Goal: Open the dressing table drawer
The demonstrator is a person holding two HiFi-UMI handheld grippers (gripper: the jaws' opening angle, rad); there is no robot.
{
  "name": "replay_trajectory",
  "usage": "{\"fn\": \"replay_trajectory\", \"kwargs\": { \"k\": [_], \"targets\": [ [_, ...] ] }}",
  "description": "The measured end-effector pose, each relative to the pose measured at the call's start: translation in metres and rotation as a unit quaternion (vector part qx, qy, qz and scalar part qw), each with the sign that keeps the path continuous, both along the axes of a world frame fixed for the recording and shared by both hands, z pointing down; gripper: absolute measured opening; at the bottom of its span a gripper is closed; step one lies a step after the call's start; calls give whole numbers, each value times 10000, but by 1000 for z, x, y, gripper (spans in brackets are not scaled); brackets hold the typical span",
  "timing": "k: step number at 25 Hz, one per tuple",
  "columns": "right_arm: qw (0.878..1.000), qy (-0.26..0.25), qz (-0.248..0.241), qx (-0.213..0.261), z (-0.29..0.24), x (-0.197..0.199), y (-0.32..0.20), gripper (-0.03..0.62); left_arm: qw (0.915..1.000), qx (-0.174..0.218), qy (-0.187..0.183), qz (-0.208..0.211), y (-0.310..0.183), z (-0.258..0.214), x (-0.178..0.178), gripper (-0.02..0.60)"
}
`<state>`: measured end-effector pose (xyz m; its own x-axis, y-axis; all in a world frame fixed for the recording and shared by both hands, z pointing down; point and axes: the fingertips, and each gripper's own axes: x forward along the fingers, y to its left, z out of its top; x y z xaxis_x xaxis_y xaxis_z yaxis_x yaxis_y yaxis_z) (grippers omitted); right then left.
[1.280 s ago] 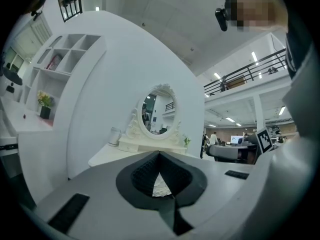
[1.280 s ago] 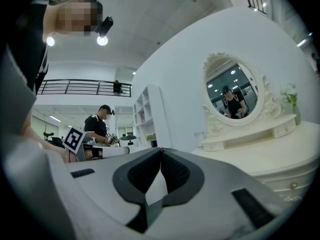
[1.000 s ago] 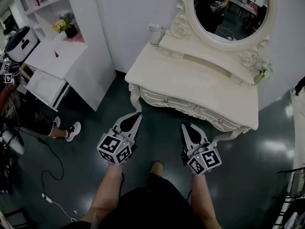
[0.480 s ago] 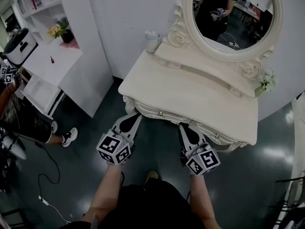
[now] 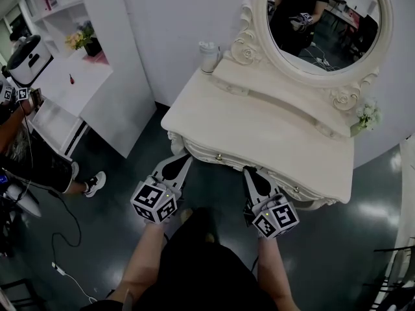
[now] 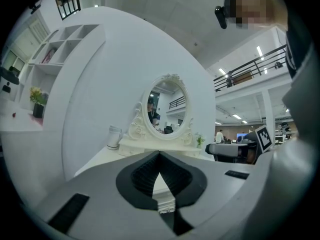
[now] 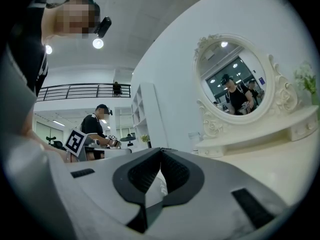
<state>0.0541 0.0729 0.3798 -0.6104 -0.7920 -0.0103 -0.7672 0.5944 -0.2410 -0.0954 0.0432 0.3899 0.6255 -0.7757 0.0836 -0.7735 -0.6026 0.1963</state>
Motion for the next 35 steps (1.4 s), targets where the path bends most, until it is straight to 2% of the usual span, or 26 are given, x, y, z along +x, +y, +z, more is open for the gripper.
{"fn": "replay_trajectory", "kwargs": {
  "k": [7,21,35],
  "targets": [
    [10000,37,47,2,1,2,-28,6,9999,-13,35,114,-31,5,6,9],
    [9998,4,117,-184,18,8,-127,6,9988,-125,-42,471,-142,17,35,9],
    [9975,-101,472,-519,33,22,-210,6,9946,-386,-84,959,-232,30,61,9]
  ]
}}
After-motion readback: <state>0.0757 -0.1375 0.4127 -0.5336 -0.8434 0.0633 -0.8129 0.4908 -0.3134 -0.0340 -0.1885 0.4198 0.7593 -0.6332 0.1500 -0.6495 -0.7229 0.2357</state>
